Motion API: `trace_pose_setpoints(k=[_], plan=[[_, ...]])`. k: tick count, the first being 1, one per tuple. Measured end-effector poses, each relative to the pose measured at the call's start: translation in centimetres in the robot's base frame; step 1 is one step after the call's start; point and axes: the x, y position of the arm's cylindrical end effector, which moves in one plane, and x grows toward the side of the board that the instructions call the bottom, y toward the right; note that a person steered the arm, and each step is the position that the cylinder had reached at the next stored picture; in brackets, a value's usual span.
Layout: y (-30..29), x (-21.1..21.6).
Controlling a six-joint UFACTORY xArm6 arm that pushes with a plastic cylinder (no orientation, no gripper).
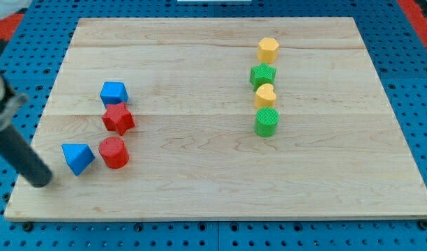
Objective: Push the blue triangle to the left center
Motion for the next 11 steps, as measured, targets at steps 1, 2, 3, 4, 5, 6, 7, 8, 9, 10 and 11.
trace_pose_setpoints(k=[1, 2, 3, 4, 5, 6, 7, 8, 9, 10, 11], plan=[[2.7, 0.1], [1.4, -2.5], [1.2, -3.9], [0.7, -1.0], [4.2, -0.7], [4.3, -3.2], [4.3, -5.2], [3.9, -5.7], [-0.3, -8.0], [-0.3, -10.2], [-0.3, -9.8]])
